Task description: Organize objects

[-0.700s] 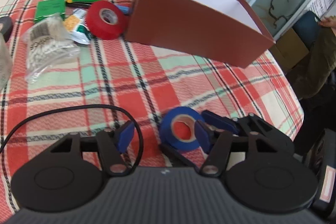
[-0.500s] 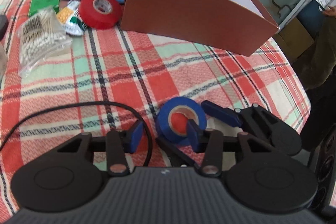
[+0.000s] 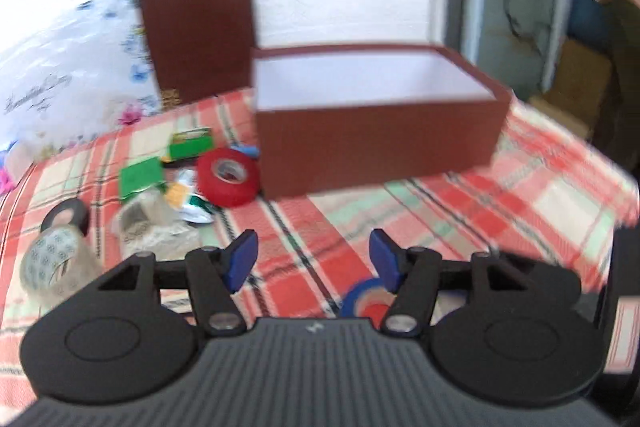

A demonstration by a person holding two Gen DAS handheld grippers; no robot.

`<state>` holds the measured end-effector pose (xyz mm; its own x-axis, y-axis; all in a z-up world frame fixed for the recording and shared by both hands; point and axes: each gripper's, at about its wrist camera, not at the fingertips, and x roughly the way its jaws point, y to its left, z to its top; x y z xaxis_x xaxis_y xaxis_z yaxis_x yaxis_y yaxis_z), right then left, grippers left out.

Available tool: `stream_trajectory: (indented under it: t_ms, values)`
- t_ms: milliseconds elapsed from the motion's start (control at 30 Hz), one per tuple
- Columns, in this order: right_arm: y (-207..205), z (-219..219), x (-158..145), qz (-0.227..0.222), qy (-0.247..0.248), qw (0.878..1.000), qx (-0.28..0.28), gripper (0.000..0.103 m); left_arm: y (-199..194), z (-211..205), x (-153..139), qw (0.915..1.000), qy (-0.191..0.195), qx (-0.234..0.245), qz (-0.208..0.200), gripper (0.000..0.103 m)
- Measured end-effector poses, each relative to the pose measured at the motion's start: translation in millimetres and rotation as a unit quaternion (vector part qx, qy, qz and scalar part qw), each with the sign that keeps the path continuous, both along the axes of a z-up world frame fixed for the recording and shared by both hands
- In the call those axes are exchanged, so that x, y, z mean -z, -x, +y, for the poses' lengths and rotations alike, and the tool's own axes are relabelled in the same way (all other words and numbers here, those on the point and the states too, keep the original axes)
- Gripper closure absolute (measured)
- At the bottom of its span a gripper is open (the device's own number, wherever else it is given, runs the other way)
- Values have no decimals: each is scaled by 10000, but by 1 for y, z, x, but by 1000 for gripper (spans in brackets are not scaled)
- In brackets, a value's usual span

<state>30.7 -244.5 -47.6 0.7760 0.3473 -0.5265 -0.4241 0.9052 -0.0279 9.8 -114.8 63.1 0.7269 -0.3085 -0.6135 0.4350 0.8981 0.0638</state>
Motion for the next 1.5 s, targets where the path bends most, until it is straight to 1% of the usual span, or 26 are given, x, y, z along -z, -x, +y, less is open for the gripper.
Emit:
stream_trajectory:
  t_ms: [67, 133, 167, 233, 267, 300, 333, 367, 400, 433, 467, 533, 600, 633, 700, 767, 800, 833, 933, 1067, 1100, 1133, 1200, 1333, 1400, 1500]
  values:
    - [7, 1, -1, -17, 12, 10000, -3, 29, -9, -4, 11, 9989, -8, 76, 468, 40]
    - [7, 1, -1, -16, 15, 10000, -3, 29, -25, -1, 23, 9944, 89, -64, 1051, 44]
    - [7, 1, -1, -16, 13, 10000, 2, 29, -32, 3, 28, 9907, 216, -125, 1336, 48]
    - [8, 2, -1, -14, 21, 10000, 4, 29, -43, 10, 38, 9804, 550, -92, 1889, 53]
    - [8, 2, -1, -16, 36, 10000, 2, 29, -46, 11, 42, 9751, 675, -7, 2112, 61]
    - [7, 4, -1, -11, 59, 10000, -9, 29, -48, 11, 46, 9727, 715, 26, 2207, 67]
    - [8, 5, -1, -20, 73, 10000, -16, 30, -48, 8, 48, 9732, 663, 34, 2202, 69]
    - [9, 5, -2, -29, 61, 9999, -76, 42, -47, 5, 49, 9738, 640, 62, 2181, 76]
    - [10, 6, -3, -45, 52, 9999, -119, 47, -48, 3, 48, 9737, 629, 42, 2189, 77]
    - [12, 7, -4, -101, 104, 9998, -101, 47, -47, 2, 45, 9740, 629, 37, 2174, 77]
    - [14, 6, -6, -196, 123, 9997, -82, 47, -43, -1, 37, 9765, 625, 83, 2063, 77]
    - [15, 2, -16, -525, 142, 9985, 86, 47, -37, -9, 12, 9841, 665, 324, 1613, 77]
    - [8, -8, -31, -862, 92, 9957, 339, 46, -36, -20, -16, 9889, 767, 601, 1122, 75]
    - [1, -13, -40, -1015, 41, 9937, 479, 46, -38, -27, -29, 9897, 819, 748, 907, 75]
    - [-16, -25, -56, -1262, -52, 9891, 760, 46, -48, -43, -49, 9890, 886, 967, 677, 75]
    - [-34, -38, -71, -1489, -217, 9832, 1033, 46, -60, -59, -60, 9903, 835, 1025, 435, 75]
    - [-42, -44, -77, -1588, -289, 9799, 1173, 46, -68, -67, -63, 9907, 830, 1038, 304, 72]
    - [-51, -49, -82, -1641, -325, 9771, 1317, 47, -76, -74, -66, 9917, 825, 961, 200, 72]
    - [-74, -63, -86, -1673, -418, 9704, 1688, 47, -107, -89, -63, 9930, 895, 685, 345, 72]
    - [-102, -70, -69, -1225, -224, 9708, 2050, 46, -136, -96, -45, 9940, 813, 210, 697, 70]
    - [-99, -72, -68, -1219, -313, 9697, 2092, 39, -137, -95, -44, 9934, 894, 130, 709, 67]
    - [-94, -74, -68, -1227, -371, 9683, 2143, 37, -135, -92, -44, 9925, 965, 118, 738, 65]
    - [-78, -75, -69, -1341, -455, 9671, 2113, 34, -126, -86, -49, 9914, 1067, 235, 716, 61]
    - [-37, -68, -69, -1562, -773, 9636, 2028, 33, -98, -57, -50, 9925, 1114, 282, 427, 55]
    - [-15, -58, -60, -1631, -910, 9613, 2026, 32, -83, -37, -44, 9939, 1035, 69, 375, 50]
    - [-3, -39, -48, -1393, -917, 9688, 1833, 30, -76, -10, -27, 9935, 870, -374, 627, 50]
